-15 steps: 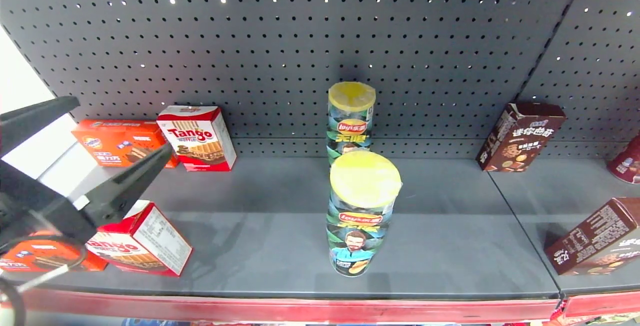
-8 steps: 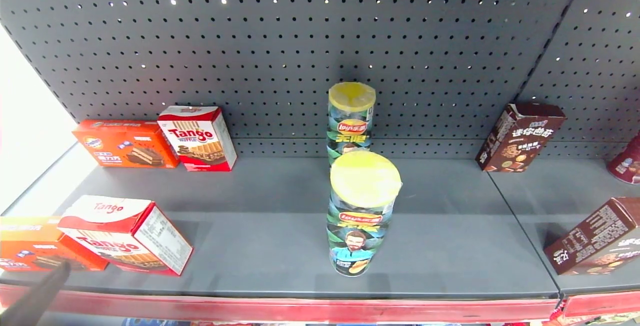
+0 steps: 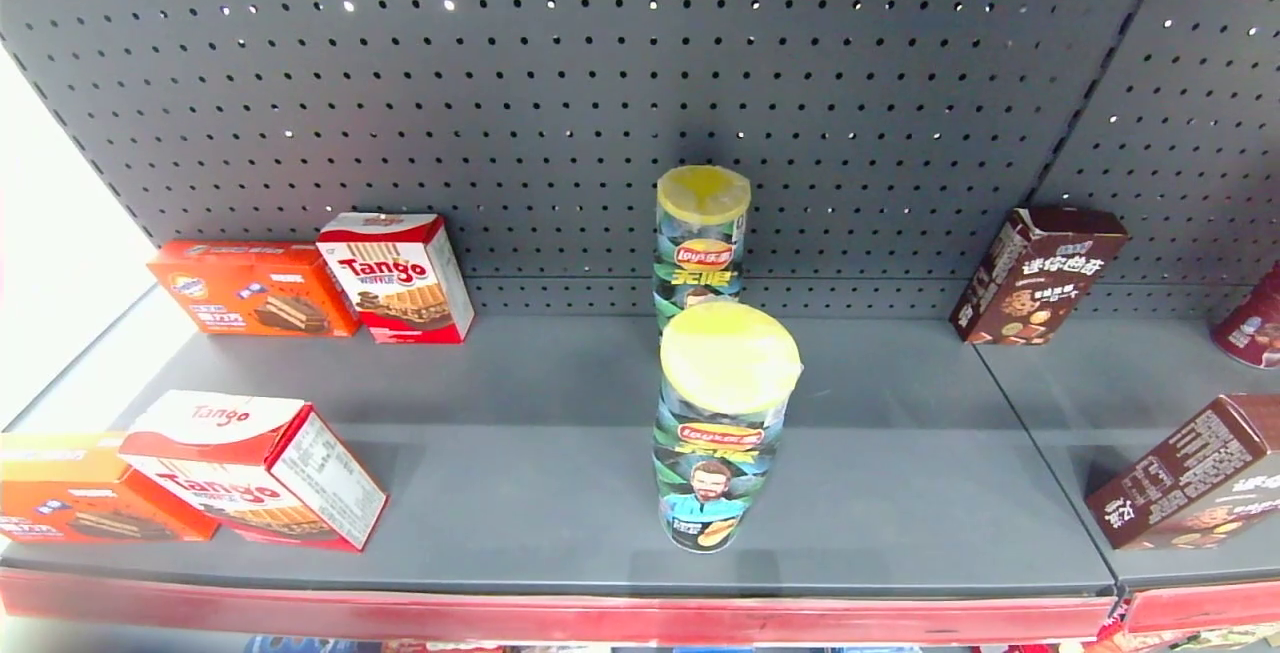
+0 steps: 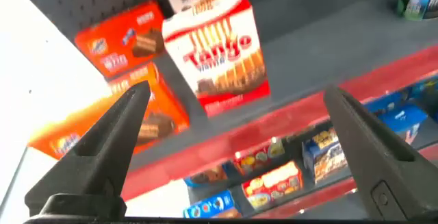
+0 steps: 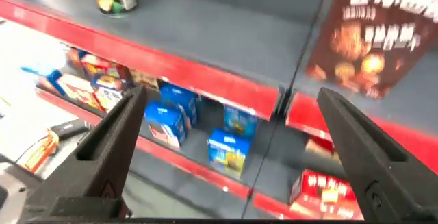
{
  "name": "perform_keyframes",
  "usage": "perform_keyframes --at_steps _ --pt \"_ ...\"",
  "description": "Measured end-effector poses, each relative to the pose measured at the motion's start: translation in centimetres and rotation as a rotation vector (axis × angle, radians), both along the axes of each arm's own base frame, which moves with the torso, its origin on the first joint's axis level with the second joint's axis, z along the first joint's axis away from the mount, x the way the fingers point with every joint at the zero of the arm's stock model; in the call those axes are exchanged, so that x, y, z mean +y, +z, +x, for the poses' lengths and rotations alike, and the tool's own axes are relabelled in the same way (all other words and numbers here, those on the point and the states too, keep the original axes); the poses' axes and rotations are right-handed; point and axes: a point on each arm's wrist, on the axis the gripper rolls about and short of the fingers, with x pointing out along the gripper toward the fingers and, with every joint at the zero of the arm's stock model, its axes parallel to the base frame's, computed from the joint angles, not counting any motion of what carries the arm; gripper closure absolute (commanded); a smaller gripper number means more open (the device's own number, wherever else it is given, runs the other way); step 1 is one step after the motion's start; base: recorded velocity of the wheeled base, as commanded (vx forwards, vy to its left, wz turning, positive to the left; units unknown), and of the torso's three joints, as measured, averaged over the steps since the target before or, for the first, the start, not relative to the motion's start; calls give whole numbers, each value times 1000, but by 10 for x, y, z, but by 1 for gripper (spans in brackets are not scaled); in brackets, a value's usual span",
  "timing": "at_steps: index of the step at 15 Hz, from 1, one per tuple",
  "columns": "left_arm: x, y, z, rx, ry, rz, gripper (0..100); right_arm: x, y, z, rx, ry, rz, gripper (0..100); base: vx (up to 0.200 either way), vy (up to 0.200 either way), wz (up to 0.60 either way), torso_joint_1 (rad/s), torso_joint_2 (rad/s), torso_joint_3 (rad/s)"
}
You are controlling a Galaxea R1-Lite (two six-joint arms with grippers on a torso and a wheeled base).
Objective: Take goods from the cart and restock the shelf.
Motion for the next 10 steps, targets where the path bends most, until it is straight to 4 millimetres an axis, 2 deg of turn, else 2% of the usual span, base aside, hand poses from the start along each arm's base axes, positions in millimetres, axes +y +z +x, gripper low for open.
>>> perform_keyframes --at_steps 2,4,8,10 --pt "-1 -27 1 38 21 14 0 2 -4 3 53 -91 23 0 0 0 0 0 0 0" --pt "-3 -41 2 63 69 -3 0 5 -4 7 119 -233 44 0 0 0 0 0 0 0" --pt "-7 -45 3 108 219 -29 0 10 -4 10 157 -502 69 0 0 0 0 0 0 0" --pt "-8 -45 4 117 244 -39 0 13 -4 8 88 -510 78 0 0 0 0 0 0 0"
